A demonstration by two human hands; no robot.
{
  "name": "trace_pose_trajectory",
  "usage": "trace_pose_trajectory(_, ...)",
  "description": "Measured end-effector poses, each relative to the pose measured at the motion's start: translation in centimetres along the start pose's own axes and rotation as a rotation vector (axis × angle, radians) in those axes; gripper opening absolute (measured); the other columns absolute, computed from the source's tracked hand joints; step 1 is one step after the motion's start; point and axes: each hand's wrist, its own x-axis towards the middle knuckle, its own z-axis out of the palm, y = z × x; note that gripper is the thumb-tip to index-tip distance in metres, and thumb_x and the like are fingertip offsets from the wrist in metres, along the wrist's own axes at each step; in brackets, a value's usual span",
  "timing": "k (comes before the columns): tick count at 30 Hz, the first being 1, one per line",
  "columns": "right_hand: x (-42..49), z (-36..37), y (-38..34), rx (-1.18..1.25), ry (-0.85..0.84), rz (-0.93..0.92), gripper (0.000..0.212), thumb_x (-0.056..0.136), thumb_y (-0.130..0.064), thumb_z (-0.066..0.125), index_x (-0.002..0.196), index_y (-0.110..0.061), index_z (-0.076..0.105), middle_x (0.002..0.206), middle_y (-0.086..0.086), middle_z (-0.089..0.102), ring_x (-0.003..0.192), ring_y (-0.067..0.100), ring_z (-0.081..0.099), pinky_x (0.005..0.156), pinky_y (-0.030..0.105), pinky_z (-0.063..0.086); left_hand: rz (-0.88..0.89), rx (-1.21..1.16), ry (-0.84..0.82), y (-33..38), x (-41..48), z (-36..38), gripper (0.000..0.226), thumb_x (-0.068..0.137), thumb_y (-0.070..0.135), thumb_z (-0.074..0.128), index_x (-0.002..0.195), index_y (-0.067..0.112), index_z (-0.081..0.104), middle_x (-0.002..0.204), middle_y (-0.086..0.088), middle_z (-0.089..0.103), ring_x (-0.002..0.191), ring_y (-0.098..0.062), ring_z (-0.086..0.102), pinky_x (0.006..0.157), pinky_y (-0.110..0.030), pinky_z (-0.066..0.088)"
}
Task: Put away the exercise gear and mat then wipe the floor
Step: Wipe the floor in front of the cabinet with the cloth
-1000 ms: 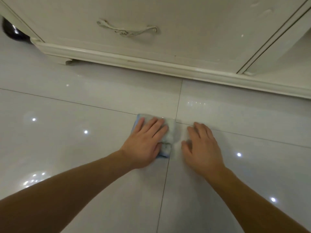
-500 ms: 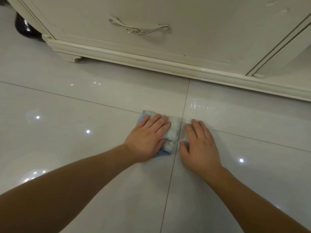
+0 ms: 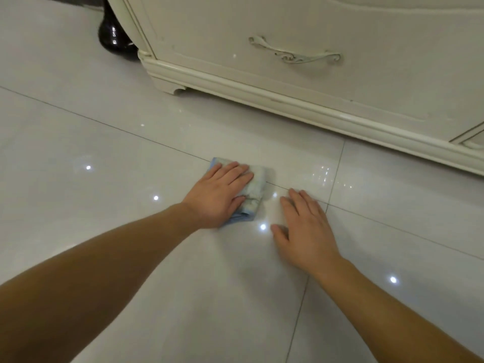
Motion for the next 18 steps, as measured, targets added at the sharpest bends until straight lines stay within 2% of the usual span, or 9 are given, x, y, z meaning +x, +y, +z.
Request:
trace_pose_trajectory(7,1.5,0.8,-3.0,-0.019,-0.017,-0.052,0.066,0.084,-0.047,0.034,0.135,-0.009,0.052,0.146,0.014,0.045,0.137,0.033,0.038,0.113,0.048,0.032,-0.132,0.037,0.003,-5.8,-2.2,-0.3,0.060,0.098,0.048,0.030,0.150,0.018,0.037,0.156,-0.005,0.037,0.143,-0.029,0.032,0.119,-0.048,0.022)
trace_pose_trajectory(12,2.4,1.0,-5.6,-0.017,-0.003,-0.090,0.062,0.083,-0.045,0.039,0.130,-0.007,0.057,0.141,0.015,0.051,0.132,0.034,0.045,0.110,0.047,0.031,-0.267,0.026,0.009,-9.4,-4.7,-0.8,0.064,0.097,0.051,0.023,0.153,0.021,0.032,0.158,-0.003,0.033,0.145,-0.027,0.028,0.120,-0.045,0.014)
trace_pose_trajectory(15,3.0,0.9,-7.0,-0.006,-0.003,-0.120,0.059,0.085,-0.042,0.047,0.133,-0.008,0.054,0.145,0.014,0.046,0.136,0.033,0.041,0.113,0.046,0.027,-0.351,0.018,0.010,-11.3,-6.0,-1.0,0.069,0.095,0.054,0.016,0.154,0.020,0.030,0.159,-0.004,0.030,0.147,-0.029,0.025,0.120,-0.045,0.014)
trace_pose_trajectory(18,3.7,1.2,-8.0,-0.003,-0.005,-0.135,0.060,0.086,-0.042,0.042,0.134,-0.009,0.053,0.147,0.013,0.044,0.137,0.033,0.039,0.114,0.046,0.026,-0.424,0.007,0.008,-12.6,-6.9,-1.0,0.071,0.094,0.055,0.013,0.155,0.023,0.025,0.162,-0.001,0.025,0.149,-0.027,0.019,0.121,-0.045,0.011)
